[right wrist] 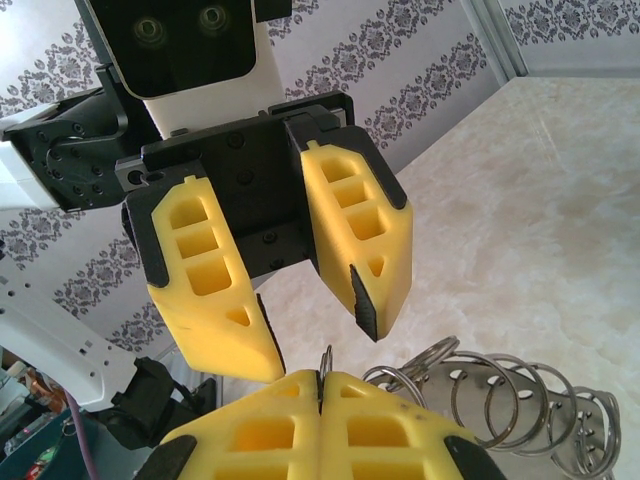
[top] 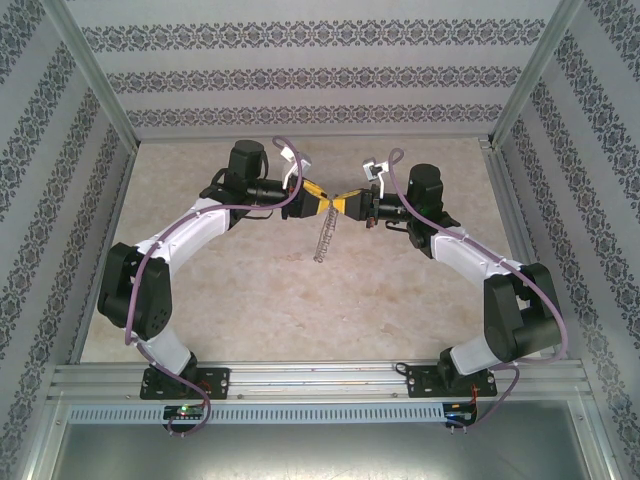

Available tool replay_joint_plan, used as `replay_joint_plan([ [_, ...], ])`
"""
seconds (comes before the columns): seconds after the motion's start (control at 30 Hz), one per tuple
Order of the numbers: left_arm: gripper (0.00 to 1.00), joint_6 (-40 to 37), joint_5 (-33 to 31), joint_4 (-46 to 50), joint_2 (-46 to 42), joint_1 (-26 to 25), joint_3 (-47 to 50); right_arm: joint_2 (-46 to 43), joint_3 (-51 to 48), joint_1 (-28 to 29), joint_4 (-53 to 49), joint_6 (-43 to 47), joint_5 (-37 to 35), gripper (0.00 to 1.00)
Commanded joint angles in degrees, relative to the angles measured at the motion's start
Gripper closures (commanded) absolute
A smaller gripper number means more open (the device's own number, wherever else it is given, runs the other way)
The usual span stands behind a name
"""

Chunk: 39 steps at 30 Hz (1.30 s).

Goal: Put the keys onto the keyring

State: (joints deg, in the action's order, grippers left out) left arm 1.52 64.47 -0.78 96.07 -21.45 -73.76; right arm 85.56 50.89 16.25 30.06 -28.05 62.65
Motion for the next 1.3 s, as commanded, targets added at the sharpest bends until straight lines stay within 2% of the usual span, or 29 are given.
replay_joint_plan([
  [0.0,0.65,-0.01,1.6,-0.89,-0.12,-0.94,-0.95,-0.49,0.77,0.01,2.92,1.48,1.33,1.0],
  [0.2,0.66,0.33,2.83,-0.89,0.78,-1.4,-1.61,-0.12,1.07,0.14,3.12,1.21,1.33,1.0],
  [0.33,0.71,0.33,3.38,-0.93,1.15,-1.71,-1.93,-0.03,0.99,0.14,3.02,1.31,1.21,1.0],
  [0.67,0.99,2.7,4.74,-5.18,1.07,-1.79,-0.89,0.44,1.13,0.01,3.05,1.29,1.16,1.0],
  [0.77,1.0,3.65,4.59,-7.43,0.95,-1.77,-0.02,0.36,1.21,-0.15,3.0,0.73,0.26,1.0],
  [0.87,1.0,3.93,3.08,-8.42,0.14,-1.84,0.86,-0.35,-0.51,-1.43,5.7,-1.66,-1.01,0.81],
  [1.07,1.0,5.46,-0.09,-11.83,-1.45,-1.84,3.26,-3.15,-5.62,-2.54,12.36,-6.26,-3.51,0.74],
  [1.27,1.0,7.52,-0.4,-15.54,-1.93,-1.93,4.81,-3.87,-8.69,-1.86,16.98,-9.21,-5.0,0.65],
])
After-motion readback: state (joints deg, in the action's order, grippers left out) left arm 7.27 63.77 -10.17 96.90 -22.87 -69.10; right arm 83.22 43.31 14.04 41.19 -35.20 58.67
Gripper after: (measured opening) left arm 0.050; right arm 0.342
